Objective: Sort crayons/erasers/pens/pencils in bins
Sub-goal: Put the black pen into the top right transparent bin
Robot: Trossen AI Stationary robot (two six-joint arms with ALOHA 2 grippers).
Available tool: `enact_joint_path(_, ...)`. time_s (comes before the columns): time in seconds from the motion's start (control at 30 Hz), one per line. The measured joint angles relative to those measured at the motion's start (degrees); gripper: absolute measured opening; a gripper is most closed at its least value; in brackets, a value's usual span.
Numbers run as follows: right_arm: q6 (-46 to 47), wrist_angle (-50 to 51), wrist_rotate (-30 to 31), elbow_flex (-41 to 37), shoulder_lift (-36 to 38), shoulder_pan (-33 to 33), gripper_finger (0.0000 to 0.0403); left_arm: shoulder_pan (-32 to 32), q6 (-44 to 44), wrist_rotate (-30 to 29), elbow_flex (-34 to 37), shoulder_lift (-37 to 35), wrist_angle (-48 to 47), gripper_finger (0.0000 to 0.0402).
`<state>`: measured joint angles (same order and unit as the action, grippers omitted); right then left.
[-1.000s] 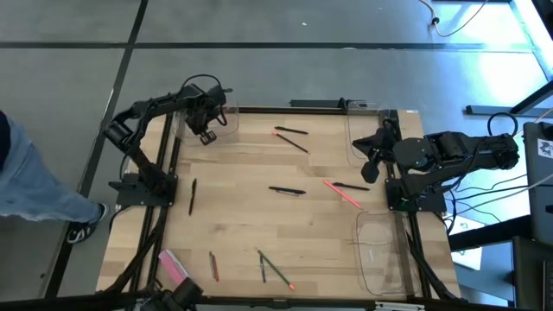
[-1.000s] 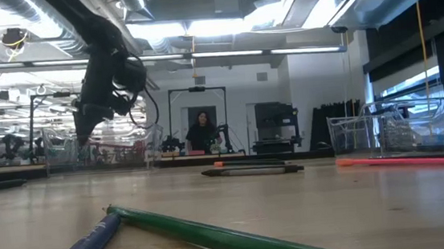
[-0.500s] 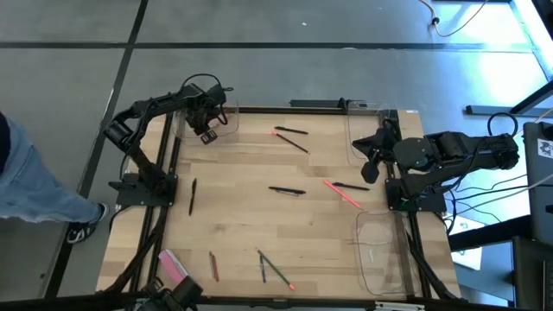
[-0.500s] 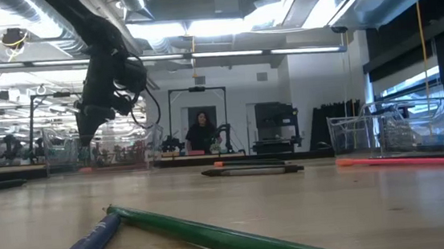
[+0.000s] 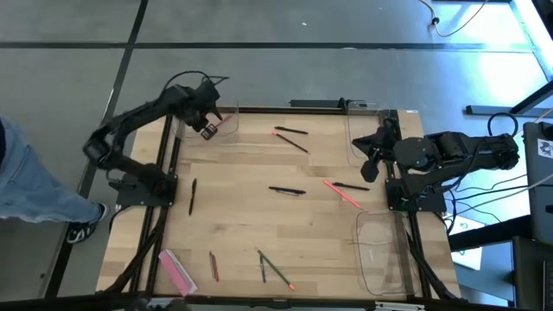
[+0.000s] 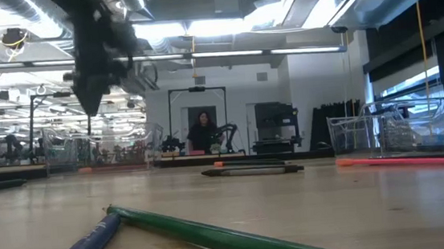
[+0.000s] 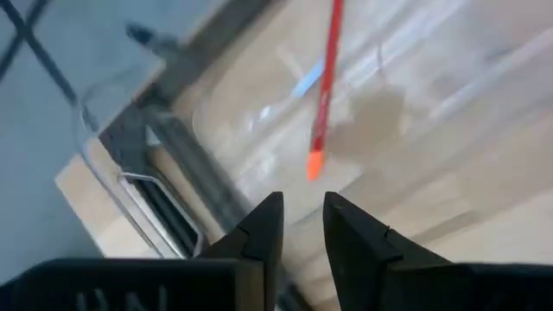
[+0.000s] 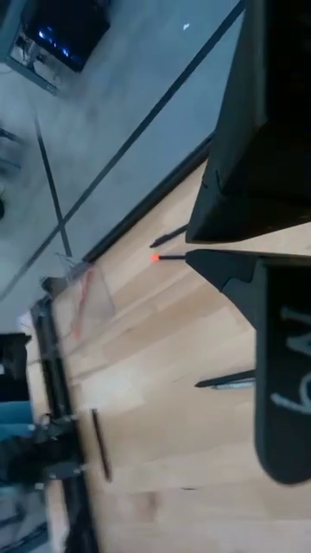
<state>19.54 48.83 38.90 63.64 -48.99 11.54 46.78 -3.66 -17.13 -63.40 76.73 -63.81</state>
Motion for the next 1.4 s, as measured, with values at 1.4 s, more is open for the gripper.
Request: enact_joint_path(1.4, -18.2, 7.0, -40.6, 13.7, -46.1, -15.3, 0.0129, -45.5, -21.3, -1.9, 0.0, -19.0, 6.0, 0.0076)
